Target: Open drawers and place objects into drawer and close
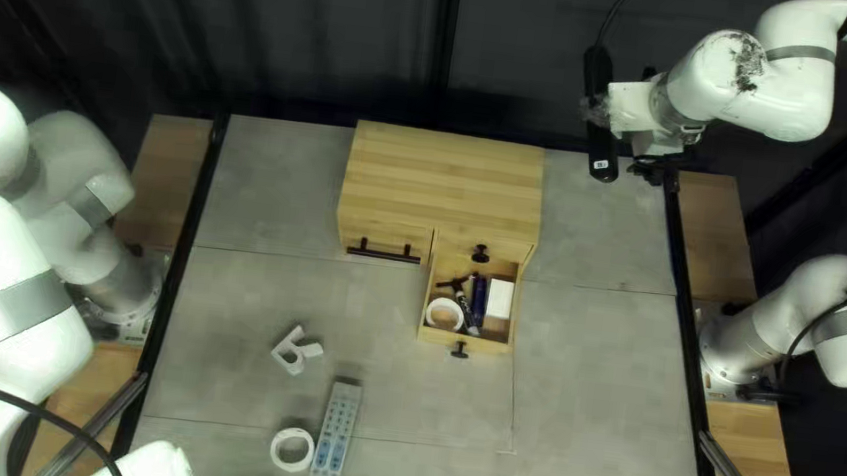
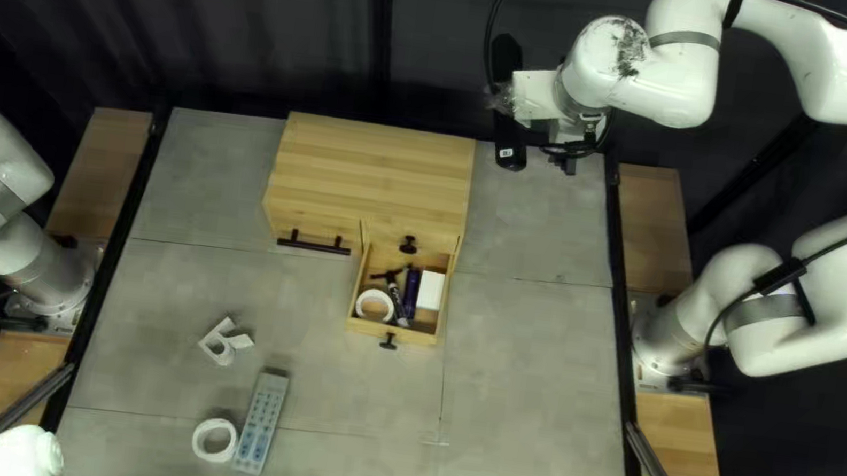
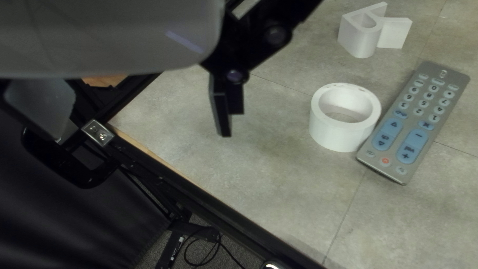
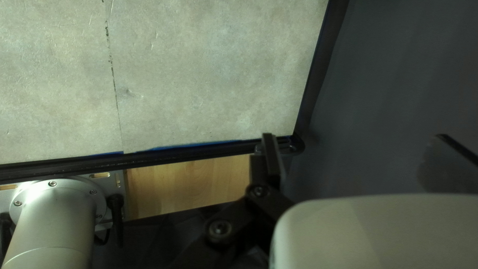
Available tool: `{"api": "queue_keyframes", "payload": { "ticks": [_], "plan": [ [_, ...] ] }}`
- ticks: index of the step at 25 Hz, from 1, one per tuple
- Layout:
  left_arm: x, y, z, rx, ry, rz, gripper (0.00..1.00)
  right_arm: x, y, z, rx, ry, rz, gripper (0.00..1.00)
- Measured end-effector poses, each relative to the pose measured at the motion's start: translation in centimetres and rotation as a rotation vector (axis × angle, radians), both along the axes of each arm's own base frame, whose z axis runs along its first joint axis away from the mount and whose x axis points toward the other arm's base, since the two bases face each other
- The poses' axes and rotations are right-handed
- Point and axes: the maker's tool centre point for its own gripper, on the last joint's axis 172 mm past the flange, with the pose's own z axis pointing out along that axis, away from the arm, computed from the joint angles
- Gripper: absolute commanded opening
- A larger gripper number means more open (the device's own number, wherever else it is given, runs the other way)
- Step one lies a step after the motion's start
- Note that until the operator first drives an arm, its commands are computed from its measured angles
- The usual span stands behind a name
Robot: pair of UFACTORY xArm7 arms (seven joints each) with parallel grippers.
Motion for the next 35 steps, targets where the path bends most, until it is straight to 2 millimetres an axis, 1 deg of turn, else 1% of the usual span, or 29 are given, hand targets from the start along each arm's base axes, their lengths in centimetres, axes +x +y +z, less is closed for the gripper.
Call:
{"api": "queue_keyframes", "payload": {
  "ticks": [3, 6, 10, 13, 16, 18, 19, 21, 22, 23, 26, 31, 33, 35],
  "plan": [
    [0.0, 0.0, 0.0, 0.0, 0.0, 0.0, 1.0, 0.8, 1.3, 0.5, -0.014, 0.01, 0.048, 1.0],
    [0.0, 0.0, 0.0, 0.0, 0.0, 0.0, 1.0, 1.5, 2.8, 1.5, -0.017, 0.019, 0.103, 1.0],
    [0.0, 0.0, 0.0, 0.0, 0.0, 0.0, 1.0, 2.6, 5.5, 3.0, -0.016, 0.012, 0.218, 1.0],
    [0.0, 0.0, 0.0, 0.0, 0.0, 0.0, 1.0, 3.8, 7.8, 3.2, 0.0, 0.006, 0.317, 1.0],
    [0.0, 0.0, 0.0, 0.0, 0.0, 0.0, 1.0, 5.4, 11.7, 2.9, 0.026, 0.012, 0.447, 1.0],
    [0.0, 0.0, 0.0, 0.0, 0.0, 0.0, 1.0, 5.8, 14.6, 2.8, 0.033, 0.023, 0.539, 1.0],
    [0.0, 0.0, 0.0, 0.0, 0.0, 0.0, 1.0, 5.8, 16.3, 2.9, 0.036, 0.032, 0.596, 1.0],
    [0.0, 0.0, 0.0, 0.0, 0.0, 0.0, 1.0, 5.5, 19.3, 2.7, 0.041, 0.052, 0.69, 1.0],
    [0.0, 0.0, 0.0, 0.0, 0.0, 0.0, 1.0, 5.3, 20.2, 2.6, 0.041, 0.066, 0.721, 1.0],
    [0.0, 0.0, 0.0, 0.0, 0.0, 0.0, 1.0, 4.9, 20.8, 2.3, 0.039, 0.087, 0.736, 1.0],
    [0.0, 0.0, 0.0, 0.0, 0.0, 0.0, 1.0, 3.9, 21.0, 1.5, 0.03, 0.143, 0.731, 1.0],
    [0.0, 0.0, 0.0, 0.0, 0.0, 0.0, 1.0, 3.8, 21.1, 1.4, 0.025, 0.15, 0.733, 1.0],
    [0.0, 0.0, 0.0, 0.0, 0.0, 0.0, 1.0, 4.0, 21.9, 1.6, 0.012, 0.147, 0.755, 1.0],
    [0.0, 0.0, 0.0, 0.0, 0.0, 0.0, 1.0, 5.1, 23.7, 1.7, -0.003, 0.141, 0.807, 1.0]
  ]
}}
